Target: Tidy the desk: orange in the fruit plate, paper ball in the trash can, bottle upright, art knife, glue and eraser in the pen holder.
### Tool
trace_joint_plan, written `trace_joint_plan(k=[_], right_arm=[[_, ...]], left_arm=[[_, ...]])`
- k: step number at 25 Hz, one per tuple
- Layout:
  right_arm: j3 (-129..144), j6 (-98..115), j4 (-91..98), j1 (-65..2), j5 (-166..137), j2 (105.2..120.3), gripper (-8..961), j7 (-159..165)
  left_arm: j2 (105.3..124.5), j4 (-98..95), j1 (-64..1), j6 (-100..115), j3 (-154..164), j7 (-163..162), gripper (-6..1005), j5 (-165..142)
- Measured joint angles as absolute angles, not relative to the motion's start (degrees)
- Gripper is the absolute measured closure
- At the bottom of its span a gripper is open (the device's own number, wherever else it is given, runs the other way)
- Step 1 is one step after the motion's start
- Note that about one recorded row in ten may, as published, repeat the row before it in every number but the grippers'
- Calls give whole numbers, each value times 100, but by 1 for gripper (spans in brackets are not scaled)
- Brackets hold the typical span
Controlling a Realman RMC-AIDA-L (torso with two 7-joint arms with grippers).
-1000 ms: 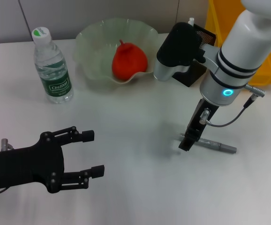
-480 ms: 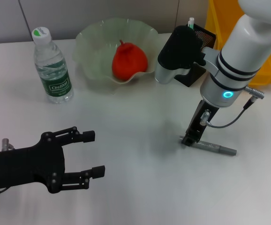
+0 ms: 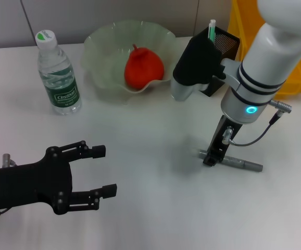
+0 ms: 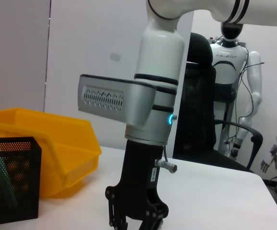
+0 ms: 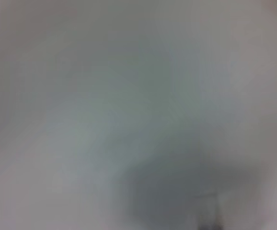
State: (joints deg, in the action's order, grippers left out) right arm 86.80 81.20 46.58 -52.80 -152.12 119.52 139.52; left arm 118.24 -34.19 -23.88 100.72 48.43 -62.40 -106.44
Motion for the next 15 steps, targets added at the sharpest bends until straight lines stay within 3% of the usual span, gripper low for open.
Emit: trace_joint_plan(k=[8,12,15], right_arm=[[8701,8108,4721,-5266,-15207,11954,713,13973],[8577,8199,4964,-5217,-15215,11933,805,14001],[8286,8372,5344,-5155,-15313,11913,804,14004]], left_arm=[[11829,-3419,-2370,10091,4843,-6240,172,-10644],[11825,-3419,-2366,10094,4843,-6240,172,-10644],[11824,-3419,-2364,10096,4843,-6240,172,-10644]])
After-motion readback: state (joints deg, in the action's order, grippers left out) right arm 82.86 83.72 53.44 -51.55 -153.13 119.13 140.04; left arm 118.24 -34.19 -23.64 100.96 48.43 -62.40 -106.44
